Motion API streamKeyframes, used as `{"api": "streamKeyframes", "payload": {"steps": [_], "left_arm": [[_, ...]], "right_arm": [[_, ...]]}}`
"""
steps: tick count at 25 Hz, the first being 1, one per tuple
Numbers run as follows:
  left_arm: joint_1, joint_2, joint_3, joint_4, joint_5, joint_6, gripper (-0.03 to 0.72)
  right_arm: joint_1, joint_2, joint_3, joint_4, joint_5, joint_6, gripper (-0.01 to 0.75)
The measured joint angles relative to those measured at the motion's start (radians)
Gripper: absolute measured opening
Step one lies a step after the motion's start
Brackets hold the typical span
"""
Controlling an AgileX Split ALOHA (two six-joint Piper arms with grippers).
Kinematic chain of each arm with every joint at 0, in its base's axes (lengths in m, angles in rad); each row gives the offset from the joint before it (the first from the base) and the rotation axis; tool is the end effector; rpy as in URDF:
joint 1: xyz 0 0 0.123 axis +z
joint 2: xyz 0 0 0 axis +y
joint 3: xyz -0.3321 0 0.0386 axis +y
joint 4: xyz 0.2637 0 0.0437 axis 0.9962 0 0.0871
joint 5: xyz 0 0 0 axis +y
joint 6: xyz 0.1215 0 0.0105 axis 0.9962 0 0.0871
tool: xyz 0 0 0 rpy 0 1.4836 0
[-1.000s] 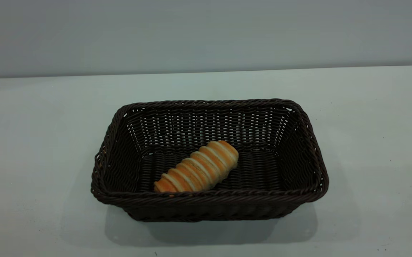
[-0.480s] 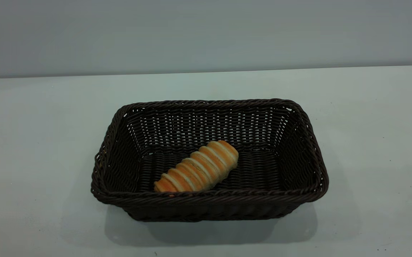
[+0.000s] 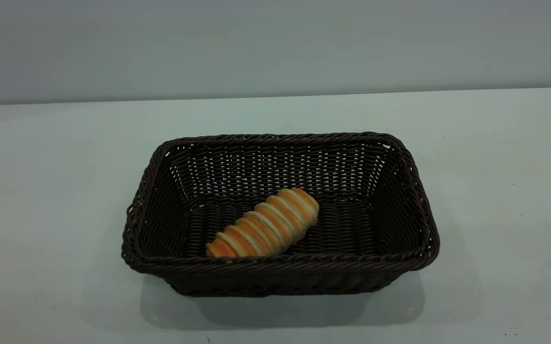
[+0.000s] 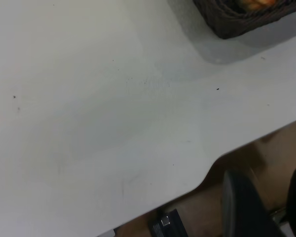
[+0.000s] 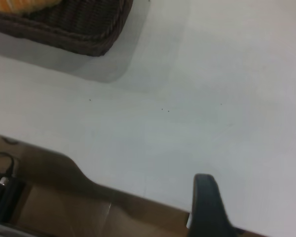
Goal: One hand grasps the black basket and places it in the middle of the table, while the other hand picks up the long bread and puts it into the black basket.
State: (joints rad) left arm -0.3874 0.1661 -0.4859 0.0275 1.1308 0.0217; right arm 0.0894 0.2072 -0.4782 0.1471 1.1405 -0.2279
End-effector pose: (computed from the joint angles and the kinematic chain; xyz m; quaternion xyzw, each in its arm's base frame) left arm 0.0074 0.0003 0.2595 0.1854 0.8925 -0.0612 0.4066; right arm 0.0098 0.0172 0.2569 -0.1429 0.9096 0.0468 0.3872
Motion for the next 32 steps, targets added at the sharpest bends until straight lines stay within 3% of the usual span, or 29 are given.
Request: {"api": "streamKeyframes", "payload": {"steps": [22, 29, 32], "left_arm": [[0.013, -0.008, 0.0, -0.001, -0.001, 0.002, 0.265], [0.246, -0.072, 0.0, -0.001, -0.001, 0.003, 0.265], [0.323, -0.103, 0.0, -0.001, -0.001, 0.003, 0.265]], "right_arm": [[0.0, -0.033, 0.0, 0.0, -0.001, 0.0, 0.5], [-0.089, -0.14, 0.0, 0.002, -0.001, 0.0, 0.5], [-0.093, -0.196, 0.0, 0.003, 0.0, 0.0, 0.5]]}}
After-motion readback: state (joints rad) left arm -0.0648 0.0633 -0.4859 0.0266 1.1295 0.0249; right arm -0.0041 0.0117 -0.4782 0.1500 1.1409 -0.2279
